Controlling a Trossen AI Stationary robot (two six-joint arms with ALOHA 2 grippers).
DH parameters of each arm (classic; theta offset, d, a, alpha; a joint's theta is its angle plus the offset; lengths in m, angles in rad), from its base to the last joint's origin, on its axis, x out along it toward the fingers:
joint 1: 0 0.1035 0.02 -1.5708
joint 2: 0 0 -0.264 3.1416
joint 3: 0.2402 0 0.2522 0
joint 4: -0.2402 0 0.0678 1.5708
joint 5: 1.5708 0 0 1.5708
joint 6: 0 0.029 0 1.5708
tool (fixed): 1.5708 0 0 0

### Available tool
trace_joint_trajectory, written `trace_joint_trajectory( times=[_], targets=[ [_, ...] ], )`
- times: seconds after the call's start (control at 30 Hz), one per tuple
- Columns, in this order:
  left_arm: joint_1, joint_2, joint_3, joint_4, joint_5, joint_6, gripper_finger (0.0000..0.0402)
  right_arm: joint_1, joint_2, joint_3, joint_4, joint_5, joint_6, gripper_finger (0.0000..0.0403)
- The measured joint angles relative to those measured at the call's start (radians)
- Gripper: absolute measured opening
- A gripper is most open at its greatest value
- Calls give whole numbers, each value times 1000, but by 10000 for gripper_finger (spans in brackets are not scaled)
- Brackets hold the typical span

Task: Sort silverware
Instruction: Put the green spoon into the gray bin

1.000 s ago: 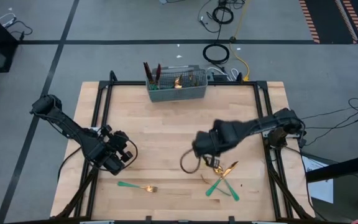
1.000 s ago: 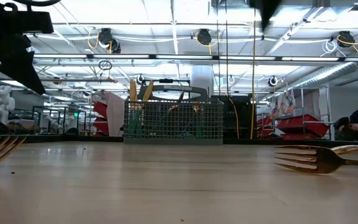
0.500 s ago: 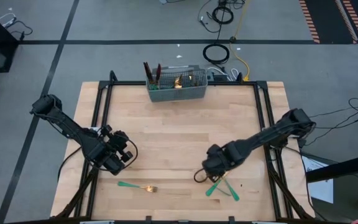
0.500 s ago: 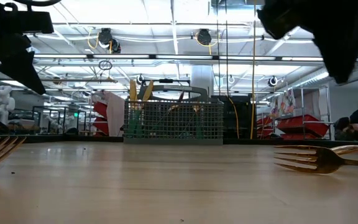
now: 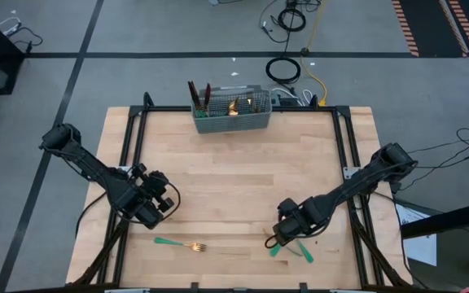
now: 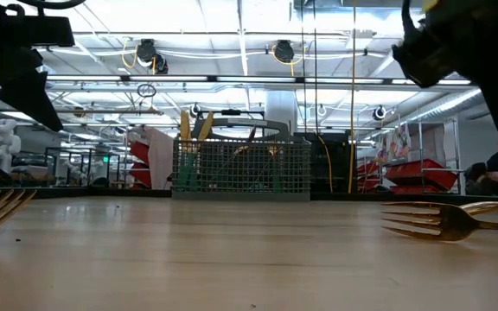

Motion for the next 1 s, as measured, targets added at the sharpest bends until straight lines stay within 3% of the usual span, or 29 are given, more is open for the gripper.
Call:
trace_joint_trajectory(
  times=[0.33, 0.73, 0.83, 1.0],
  targets=[
    [0, 0, 0, 0, 26, 0, 32, 0, 0, -125, 193, -2, 11, 168],
    [0, 0, 0, 0, 26, -2, 32, 0, -2, -227, 284, 21, 21, 160],
    [0, 0, 0, 0, 26, -2, 32, 0, -2, -228, 291, 21, 22, 124],
    [0, 0, 0, -1, 25, -2, 32, 0, 0, -228, 295, 21, 28, 17]
  ],
)
